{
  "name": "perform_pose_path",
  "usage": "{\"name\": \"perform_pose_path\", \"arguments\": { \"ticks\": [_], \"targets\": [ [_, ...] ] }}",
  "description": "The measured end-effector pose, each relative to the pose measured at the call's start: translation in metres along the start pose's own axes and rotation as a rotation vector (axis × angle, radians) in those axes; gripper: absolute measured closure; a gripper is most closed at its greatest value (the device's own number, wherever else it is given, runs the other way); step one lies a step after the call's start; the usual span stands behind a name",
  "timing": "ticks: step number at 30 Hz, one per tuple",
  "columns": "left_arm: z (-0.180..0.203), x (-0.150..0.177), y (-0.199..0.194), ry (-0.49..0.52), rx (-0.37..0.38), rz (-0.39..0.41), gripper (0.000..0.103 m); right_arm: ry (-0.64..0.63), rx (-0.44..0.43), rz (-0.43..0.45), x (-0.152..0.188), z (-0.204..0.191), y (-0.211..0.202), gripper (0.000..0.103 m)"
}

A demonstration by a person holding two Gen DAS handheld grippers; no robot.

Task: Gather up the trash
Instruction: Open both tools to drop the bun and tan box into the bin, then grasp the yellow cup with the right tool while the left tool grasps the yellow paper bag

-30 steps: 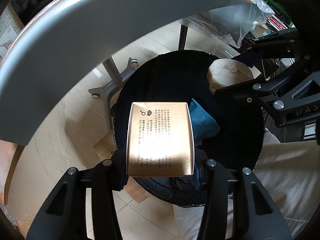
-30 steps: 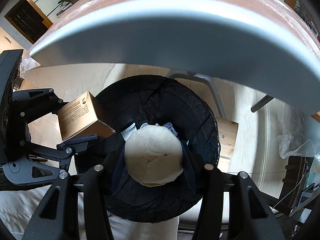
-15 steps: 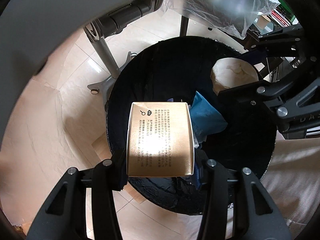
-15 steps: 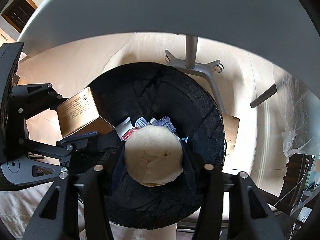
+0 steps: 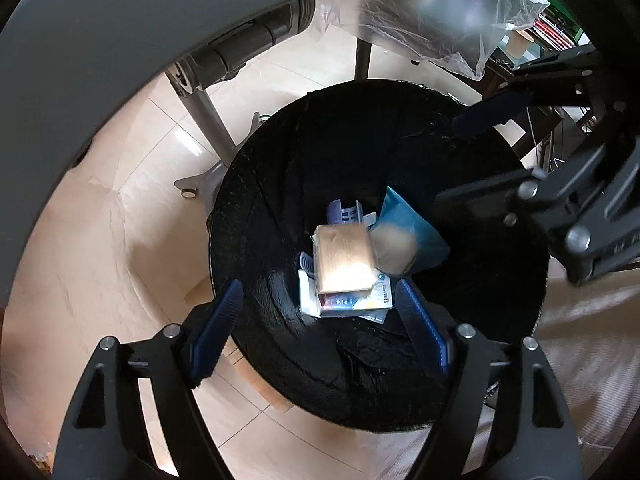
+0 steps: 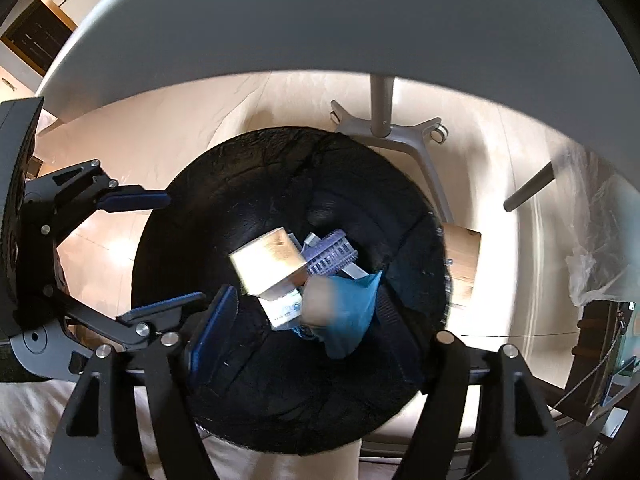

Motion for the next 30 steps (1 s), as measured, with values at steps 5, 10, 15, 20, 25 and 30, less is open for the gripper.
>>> {"name": "perform_pose_path", "arguments": {
  "ticks": [5,10,15,20,25,30],
  "targets": [
    [-0.002,0.006,-0.043,-0.003,0.003,0.058,0.023,0.011,0.015,0.069,0.003,0.007,-0.047,0.032],
    [-0.008,-0.009,-0.142,0.005,0.031,0.256,0.013,0.012,0.038,0.245,-0.012,0.010,-0.123,0.018],
    [-0.058,-0.070,-0.222,-0.057,-0.036,0.503,0.002,-0.003,0.062,0.399,-0.063,0.011,-0.161,0.008],
    [-0.128,-0.146,-0.222,-0.209,-0.039,0.559,0.002,-0.056,0.097,0.442,-0.132,0.006,-0.148,0.008],
    [-0.176,-0.213,-0.183,-0.320,0.030,0.511,0.002,-0.073,0.115,0.411,-0.180,0.003,-0.115,0.008],
    [-0.195,-0.260,-0.139,-0.333,0.055,0.434,0.002,-0.050,0.102,0.368,-0.207,0.009,-0.091,0.008]
  ]
}}
Point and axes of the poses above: each gripper's, at about its wrist camera, not at the fingertips, and y roughly the way its jaws point, z to its right, x to its underside, the point moved 8 cm from there along y, roughly the way its jaws point, and after that the axes turned 2 degrees about x, right-handed, at the moved point
